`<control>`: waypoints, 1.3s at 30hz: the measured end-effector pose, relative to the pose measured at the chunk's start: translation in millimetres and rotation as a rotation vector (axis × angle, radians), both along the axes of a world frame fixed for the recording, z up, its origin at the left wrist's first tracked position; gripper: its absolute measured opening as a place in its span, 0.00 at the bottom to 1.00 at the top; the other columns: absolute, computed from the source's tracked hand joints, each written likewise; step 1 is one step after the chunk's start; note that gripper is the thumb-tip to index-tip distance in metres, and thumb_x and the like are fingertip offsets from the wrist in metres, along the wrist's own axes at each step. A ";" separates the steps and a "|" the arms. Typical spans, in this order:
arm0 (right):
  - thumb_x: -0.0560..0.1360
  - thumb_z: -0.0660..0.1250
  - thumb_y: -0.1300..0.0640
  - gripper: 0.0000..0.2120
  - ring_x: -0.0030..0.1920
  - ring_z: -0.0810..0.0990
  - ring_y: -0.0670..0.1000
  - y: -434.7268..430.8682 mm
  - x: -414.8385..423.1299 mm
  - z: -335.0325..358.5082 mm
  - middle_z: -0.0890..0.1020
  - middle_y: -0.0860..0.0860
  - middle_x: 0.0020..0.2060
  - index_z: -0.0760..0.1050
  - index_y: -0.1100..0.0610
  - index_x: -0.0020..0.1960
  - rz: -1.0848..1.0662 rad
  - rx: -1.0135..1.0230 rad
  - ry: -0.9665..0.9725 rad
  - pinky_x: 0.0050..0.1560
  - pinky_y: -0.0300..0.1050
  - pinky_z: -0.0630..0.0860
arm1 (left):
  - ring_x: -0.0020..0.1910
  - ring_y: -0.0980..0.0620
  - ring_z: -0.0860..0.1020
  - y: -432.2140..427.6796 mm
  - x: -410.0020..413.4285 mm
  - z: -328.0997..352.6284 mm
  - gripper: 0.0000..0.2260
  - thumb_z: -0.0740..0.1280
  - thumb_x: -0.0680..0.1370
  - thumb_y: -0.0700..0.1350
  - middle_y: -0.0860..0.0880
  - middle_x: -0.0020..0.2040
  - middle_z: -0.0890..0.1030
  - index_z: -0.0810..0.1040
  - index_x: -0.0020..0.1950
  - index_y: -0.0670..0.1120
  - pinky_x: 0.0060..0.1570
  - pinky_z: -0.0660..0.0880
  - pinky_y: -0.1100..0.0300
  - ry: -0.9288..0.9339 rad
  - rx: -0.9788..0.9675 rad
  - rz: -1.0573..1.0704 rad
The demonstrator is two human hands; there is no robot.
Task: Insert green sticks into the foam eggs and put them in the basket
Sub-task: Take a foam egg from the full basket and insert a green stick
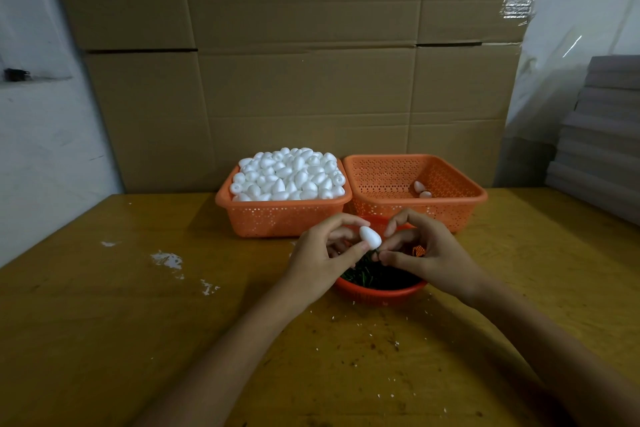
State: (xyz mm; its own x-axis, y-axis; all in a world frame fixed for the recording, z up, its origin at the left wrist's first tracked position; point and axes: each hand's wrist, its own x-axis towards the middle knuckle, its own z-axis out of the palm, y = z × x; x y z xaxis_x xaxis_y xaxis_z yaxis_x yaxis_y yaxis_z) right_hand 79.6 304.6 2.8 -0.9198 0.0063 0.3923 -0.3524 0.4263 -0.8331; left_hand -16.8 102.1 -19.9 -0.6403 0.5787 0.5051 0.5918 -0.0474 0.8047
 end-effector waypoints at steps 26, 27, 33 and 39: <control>0.72 0.77 0.58 0.17 0.47 0.89 0.58 -3.3 -0.2 -2.3 0.89 0.57 0.42 0.72 0.65 0.50 -0.034 -0.066 0.031 0.53 0.54 0.85 | 0.38 0.47 0.85 -0.1 1.0 -0.5 0.10 0.76 0.79 0.42 0.50 0.49 0.88 0.82 0.59 0.49 0.45 0.82 0.49 -0.026 0.052 -0.007; 0.71 0.77 0.58 0.17 0.47 0.89 0.58 -3.5 -0.1 -2.4 0.88 0.57 0.42 0.72 0.64 0.51 -0.035 -0.060 0.031 0.53 0.54 0.85 | 0.38 0.48 0.85 -0.4 0.8 -0.6 0.10 0.76 0.79 0.42 0.50 0.49 0.88 0.82 0.59 0.49 0.45 0.82 0.50 -0.027 0.051 -0.007; 0.70 0.76 0.56 0.16 0.47 0.89 0.53 9.3 0.4 8.8 0.88 0.55 0.43 0.76 0.62 0.52 -0.069 -0.048 0.060 0.52 0.45 0.85 | 0.43 0.48 0.85 -1.7 1.4 -1.0 0.24 0.75 0.79 0.47 0.53 0.52 0.88 0.73 0.73 0.54 0.49 0.80 0.45 -0.019 -0.010 0.017; 0.74 0.76 0.59 0.07 0.44 0.87 0.48 56.5 -3.2 10.1 0.87 0.49 0.43 0.80 0.55 0.49 -0.479 -0.020 0.195 0.45 0.44 0.84 | 0.46 0.55 0.81 -2.7 4.6 -6.6 0.07 0.70 0.80 0.55 0.59 0.46 0.85 0.84 0.52 0.53 0.46 0.79 0.51 0.304 -0.285 0.065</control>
State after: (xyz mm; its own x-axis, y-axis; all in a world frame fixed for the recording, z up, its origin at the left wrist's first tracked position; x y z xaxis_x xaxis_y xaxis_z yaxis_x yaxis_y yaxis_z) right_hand 76.4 361.1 12.9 -0.7213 0.4184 0.5519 -0.2714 0.5624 -0.7811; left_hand -12.2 99.5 -26.5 -0.5262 0.6859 0.5027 0.7990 0.1965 0.5683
